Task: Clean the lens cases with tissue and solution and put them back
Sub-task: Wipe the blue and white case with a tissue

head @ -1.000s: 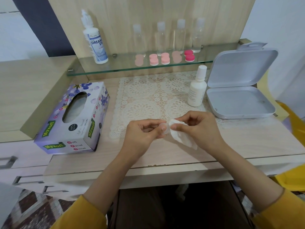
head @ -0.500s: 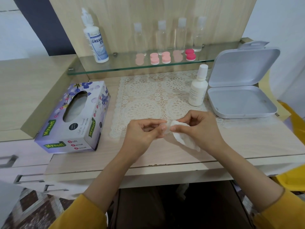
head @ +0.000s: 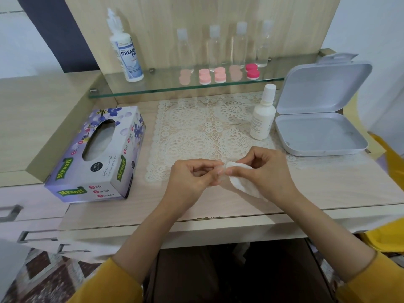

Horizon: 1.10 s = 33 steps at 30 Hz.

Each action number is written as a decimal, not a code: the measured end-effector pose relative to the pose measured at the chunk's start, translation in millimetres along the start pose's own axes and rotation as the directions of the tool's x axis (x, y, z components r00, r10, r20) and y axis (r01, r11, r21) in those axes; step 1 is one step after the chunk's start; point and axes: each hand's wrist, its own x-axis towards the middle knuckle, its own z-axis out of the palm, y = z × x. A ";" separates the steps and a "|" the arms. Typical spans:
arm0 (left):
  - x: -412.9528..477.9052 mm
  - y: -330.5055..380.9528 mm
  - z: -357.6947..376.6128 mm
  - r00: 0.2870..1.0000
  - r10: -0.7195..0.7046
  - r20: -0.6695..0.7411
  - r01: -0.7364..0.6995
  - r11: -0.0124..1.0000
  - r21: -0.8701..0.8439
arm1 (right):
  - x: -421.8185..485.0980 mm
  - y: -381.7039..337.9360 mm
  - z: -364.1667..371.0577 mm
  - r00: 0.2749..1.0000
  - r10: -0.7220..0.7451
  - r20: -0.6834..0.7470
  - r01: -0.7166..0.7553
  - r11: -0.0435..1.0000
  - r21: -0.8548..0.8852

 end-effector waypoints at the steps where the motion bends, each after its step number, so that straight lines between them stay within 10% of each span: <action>1: 0.2 -0.1 0.3 1.000 -0.002 0.002 0.002 1.000 0.000 | 0.6 0.1 -0.4 1.000 -0.001 -0.012 0.001 1.000 -0.002; 33: 14.6 9.9 -21.5 0.969 -0.201 0.143 0.219 0.968 -0.123 | 0.8 -0.4 -9.3 0.980 -0.088 0.181 0.070 0.992 0.103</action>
